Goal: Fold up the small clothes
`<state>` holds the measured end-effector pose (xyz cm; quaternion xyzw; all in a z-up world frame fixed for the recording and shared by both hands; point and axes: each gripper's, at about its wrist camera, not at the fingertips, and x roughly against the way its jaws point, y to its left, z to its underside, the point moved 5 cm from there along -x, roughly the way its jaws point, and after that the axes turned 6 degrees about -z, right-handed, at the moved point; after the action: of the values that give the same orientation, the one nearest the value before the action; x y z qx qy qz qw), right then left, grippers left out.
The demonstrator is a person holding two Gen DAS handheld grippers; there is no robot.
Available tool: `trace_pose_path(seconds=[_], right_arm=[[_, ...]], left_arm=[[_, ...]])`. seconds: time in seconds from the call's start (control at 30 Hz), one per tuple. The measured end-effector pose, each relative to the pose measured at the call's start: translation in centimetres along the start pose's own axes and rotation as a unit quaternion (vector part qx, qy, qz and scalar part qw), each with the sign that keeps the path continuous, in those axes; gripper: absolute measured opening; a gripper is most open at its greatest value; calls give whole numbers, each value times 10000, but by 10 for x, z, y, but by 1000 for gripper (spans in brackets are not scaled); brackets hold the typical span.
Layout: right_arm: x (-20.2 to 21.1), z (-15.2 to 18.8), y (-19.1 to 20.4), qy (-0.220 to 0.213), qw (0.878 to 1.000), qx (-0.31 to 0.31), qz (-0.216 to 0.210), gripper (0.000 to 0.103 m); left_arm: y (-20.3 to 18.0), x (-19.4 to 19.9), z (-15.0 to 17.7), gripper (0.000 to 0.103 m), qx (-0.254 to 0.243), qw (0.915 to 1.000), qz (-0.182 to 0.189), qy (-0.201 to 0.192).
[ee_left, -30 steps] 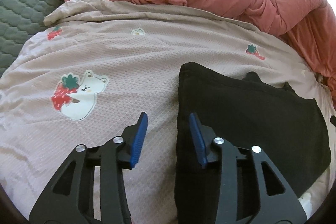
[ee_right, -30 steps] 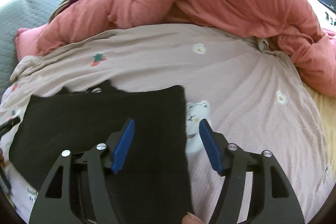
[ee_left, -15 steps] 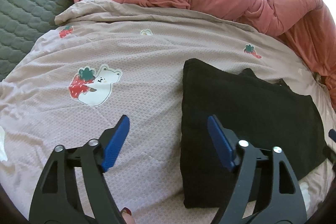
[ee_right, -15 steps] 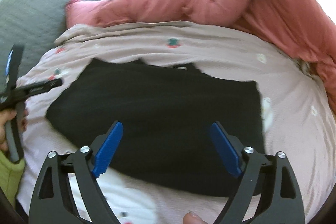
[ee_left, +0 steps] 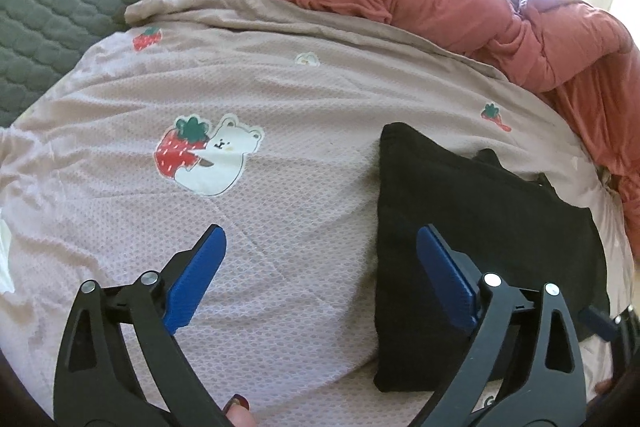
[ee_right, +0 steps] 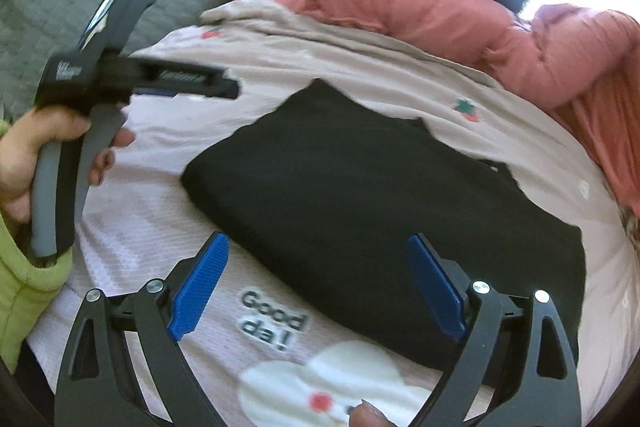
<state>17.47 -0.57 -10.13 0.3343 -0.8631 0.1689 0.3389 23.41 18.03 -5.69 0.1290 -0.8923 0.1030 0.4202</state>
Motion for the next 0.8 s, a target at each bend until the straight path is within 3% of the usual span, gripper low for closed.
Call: trace_pose_path(seconds=[0.2,0.43,0.8], right_arm=[[-25,0,21,279,9989,382,6,90],[-59,0,24,552,9943,754,517,90],[-78,-13,14,337,9876,1030,1132,89]], left_arm=[[5,-5,-3,90,97,9999,29,81],[6,-11,-6,91,121,9999,24,114],[10,-30,-10,93,392,9980,399,289]])
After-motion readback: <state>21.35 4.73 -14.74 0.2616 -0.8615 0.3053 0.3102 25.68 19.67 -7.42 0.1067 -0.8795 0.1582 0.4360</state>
